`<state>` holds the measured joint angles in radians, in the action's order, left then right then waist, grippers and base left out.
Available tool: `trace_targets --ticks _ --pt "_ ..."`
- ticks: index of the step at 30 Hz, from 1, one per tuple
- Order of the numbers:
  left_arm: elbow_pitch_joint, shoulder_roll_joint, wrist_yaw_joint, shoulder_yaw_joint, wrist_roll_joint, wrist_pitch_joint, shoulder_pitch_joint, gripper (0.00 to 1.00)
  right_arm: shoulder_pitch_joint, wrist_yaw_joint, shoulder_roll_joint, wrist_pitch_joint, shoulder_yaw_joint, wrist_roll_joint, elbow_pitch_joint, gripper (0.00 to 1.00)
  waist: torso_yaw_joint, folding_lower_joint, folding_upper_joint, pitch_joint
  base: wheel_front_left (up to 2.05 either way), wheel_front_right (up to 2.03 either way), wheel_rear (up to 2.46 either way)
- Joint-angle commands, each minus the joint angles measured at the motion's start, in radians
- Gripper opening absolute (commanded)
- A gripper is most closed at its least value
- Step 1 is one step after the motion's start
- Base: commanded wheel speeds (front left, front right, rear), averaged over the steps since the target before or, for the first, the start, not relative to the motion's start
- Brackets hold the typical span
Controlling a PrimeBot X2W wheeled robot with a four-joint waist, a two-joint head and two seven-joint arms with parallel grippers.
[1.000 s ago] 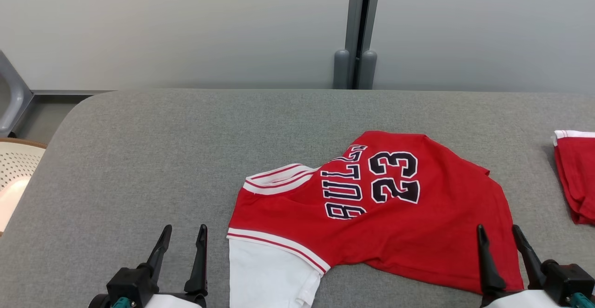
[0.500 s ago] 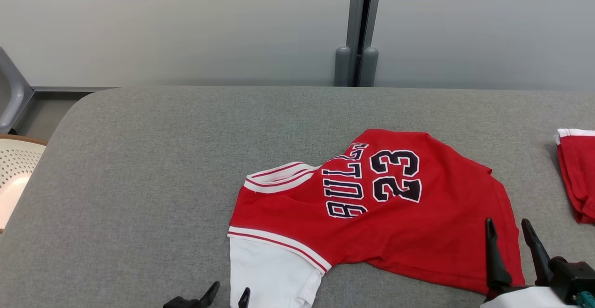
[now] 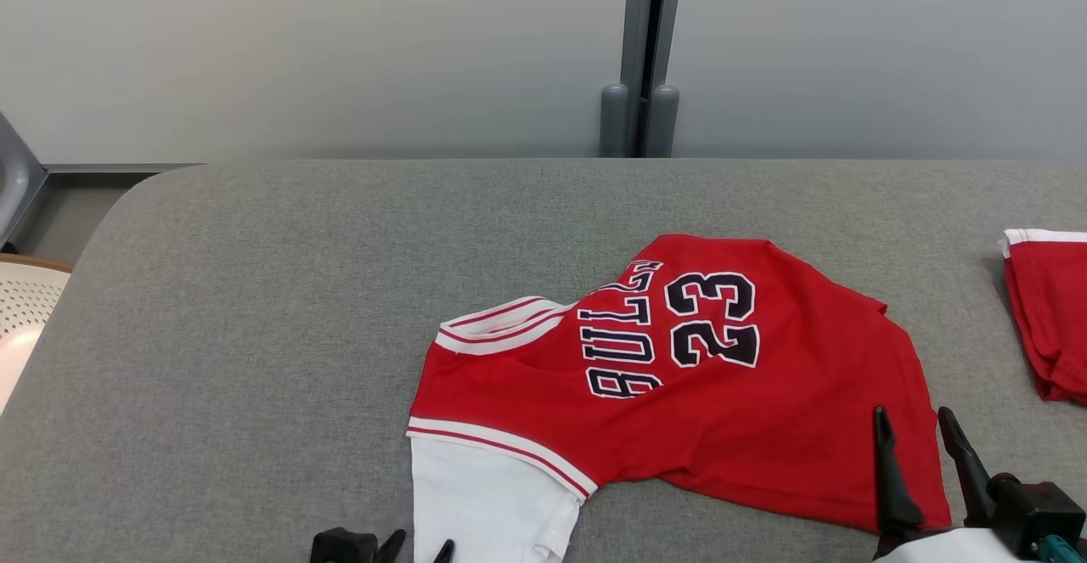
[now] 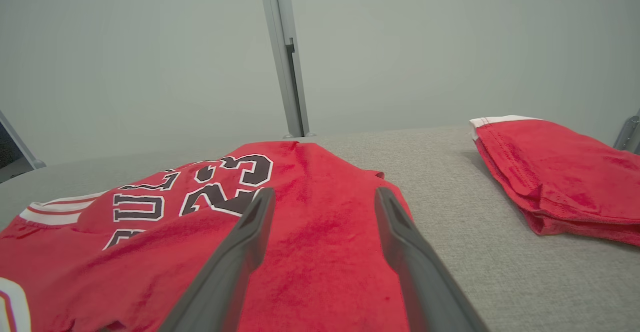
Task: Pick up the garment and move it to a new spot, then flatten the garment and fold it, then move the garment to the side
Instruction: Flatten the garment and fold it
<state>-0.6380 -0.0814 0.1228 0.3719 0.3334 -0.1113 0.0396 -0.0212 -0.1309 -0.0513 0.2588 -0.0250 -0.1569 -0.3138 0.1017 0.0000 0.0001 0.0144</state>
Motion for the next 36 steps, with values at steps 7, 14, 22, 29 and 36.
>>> trace_targets --ticks 7,14,22,29,36 --pt "0.012 -0.010 0.009 0.079 0.078 0.008 0.006 0.00 0.009 0.000 -0.003 0.005 -0.040 0.020 -0.016 1.00 0.001 0.0000 -0.0001 -0.004 0.00 0.00 0.00" --pt "0.077 -0.035 -0.014 0.011 0.117 -0.112 0.057 0.00 -0.026 0.000 -0.001 -0.022 -0.077 0.019 -0.058 1.00 0.002 0.0000 -0.0001 0.004 0.00 0.00 0.00" --pt "0.151 -0.025 -0.049 -0.077 0.124 -0.152 0.070 0.00 -0.091 0.000 0.000 -0.078 -0.079 -0.075 -0.124 1.00 -0.018 0.0000 -0.0001 -0.014 0.00 0.00 0.00" --pt "0.184 -0.017 -0.050 -0.112 0.105 -0.154 0.044 0.00 -0.085 0.000 0.000 -0.112 -0.024 -0.178 -0.172 1.00 -0.037 0.0000 -0.0001 -0.022 0.00 0.00 0.00" --pt "0.190 -0.004 -0.040 -0.129 0.081 -0.154 0.035 0.00 -0.054 0.000 -0.001 -0.089 0.016 -0.189 -0.193 1.00 -0.034 0.0000 -0.0001 -0.016 0.00 0.00 0.00"
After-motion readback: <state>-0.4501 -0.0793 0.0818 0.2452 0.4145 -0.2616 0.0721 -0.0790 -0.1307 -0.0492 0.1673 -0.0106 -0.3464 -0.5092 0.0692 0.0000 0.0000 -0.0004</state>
